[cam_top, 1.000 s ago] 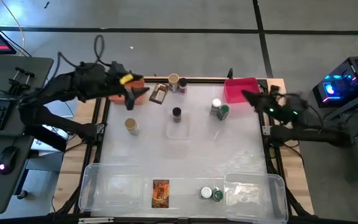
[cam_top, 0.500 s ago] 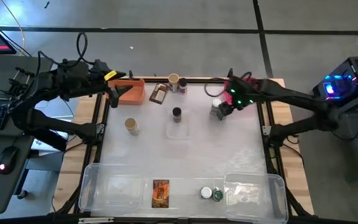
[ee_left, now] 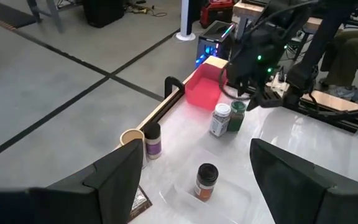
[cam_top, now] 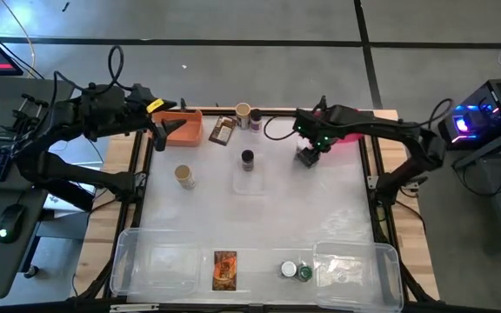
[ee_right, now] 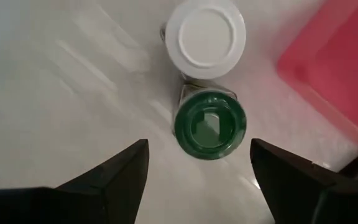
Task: Sort spices by type
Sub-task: Put the top green seasoning bottle into the pink bin
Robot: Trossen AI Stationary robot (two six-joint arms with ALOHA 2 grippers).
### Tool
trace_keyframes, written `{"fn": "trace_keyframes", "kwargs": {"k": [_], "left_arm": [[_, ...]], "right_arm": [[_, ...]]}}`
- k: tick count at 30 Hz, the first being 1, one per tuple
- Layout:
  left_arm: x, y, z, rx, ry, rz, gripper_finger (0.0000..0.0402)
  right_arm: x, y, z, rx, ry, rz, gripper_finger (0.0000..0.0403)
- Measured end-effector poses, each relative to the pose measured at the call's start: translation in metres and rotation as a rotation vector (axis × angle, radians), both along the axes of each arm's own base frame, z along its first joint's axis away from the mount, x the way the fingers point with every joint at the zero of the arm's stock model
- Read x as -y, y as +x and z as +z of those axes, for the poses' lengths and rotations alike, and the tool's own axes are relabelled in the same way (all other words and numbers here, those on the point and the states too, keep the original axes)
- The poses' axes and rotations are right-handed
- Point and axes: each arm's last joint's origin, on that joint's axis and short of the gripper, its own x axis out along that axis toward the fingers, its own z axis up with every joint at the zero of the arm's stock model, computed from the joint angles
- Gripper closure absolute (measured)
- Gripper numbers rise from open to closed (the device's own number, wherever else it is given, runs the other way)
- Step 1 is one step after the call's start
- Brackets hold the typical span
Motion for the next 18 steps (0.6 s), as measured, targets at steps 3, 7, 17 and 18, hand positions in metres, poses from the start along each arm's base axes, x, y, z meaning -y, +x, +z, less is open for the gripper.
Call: {"fn": "trace_keyframes", "kwargs": {"k": [3, 7, 17, 18], "left_arm": [[0.000, 0.000, 0.000, 0.001, -0.001, 0.001, 0.0119], [0.000, 0.000, 0.000, 0.006, -0.009, 0.004, 0.0119], [0.000, 0.000, 0.000, 0.012, -0.020, 0.010, 0.0119], [0.000, 0.000, 0.000, 0.012, -0.020, 0.010, 0.0119]], "right_arm": [[0.005, -0.001, -0.003, -0.012, 0.000, -0.004, 0.0128], [0.012, -0.004, -0.003, -0.008, 0.011, -0.030, 0.0128], [0.019, -0.006, -0.003, 0.040, 0.071, -0.063, 0.0128], [0.019, -0.006, -0.003, 0.041, 0.069, -0.063, 0.0128]]}}
